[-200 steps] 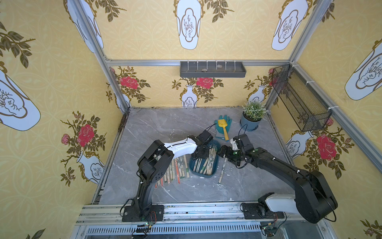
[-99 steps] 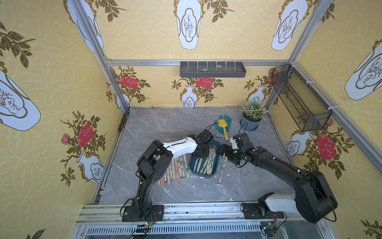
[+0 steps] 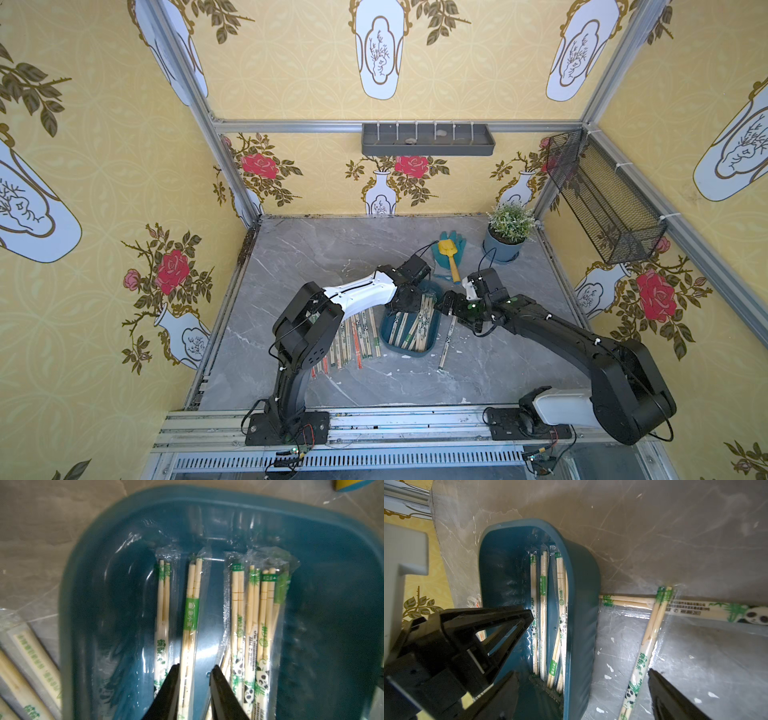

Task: Take the paired disposable chopsticks out of the storage box
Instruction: Pick up the paired disposable chopsticks from the storage box.

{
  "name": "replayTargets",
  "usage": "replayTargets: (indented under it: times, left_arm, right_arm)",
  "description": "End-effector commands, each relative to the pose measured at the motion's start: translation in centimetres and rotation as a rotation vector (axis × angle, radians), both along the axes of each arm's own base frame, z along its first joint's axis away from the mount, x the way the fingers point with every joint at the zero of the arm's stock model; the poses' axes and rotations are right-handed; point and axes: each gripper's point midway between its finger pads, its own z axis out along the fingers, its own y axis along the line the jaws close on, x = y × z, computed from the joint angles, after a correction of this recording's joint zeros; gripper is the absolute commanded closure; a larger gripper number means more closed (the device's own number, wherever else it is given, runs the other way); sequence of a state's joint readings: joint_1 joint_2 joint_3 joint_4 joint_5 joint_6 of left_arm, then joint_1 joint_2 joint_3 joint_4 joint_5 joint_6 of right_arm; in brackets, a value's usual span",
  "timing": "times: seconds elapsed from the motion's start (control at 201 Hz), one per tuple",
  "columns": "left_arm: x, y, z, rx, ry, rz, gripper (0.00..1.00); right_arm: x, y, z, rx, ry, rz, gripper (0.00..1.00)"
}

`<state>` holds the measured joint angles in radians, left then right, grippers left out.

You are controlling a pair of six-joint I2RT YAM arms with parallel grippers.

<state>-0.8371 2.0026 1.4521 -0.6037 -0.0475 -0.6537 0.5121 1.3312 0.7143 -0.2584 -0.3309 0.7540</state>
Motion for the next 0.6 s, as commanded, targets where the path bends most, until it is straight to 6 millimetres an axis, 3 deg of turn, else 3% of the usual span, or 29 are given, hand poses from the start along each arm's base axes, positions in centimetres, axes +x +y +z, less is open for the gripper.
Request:
replayTargets:
  times: [0.0, 0.433, 0.592]
  left_arm:
    - [-0.3, 0.3, -1.0, 0.022, 0.021, -0.006, 0.70]
    - [-0.9, 0.5, -4.1, 0.054, 0.076, -0.010, 0.70]
    - [-1.3, 0.4, -4.9, 0.056, 0.093, -0.016, 0.78]
  right_arm:
    - [0.1, -0.1, -0.1, -0.005, -0.013, 0.007, 0.02]
    - [0.0, -0.1, 0.0, -0.005, -0.016, 0.006, 0.02]
    - [0.0, -0.1, 0.0, -0.006, -0.014, 0.006, 0.03]
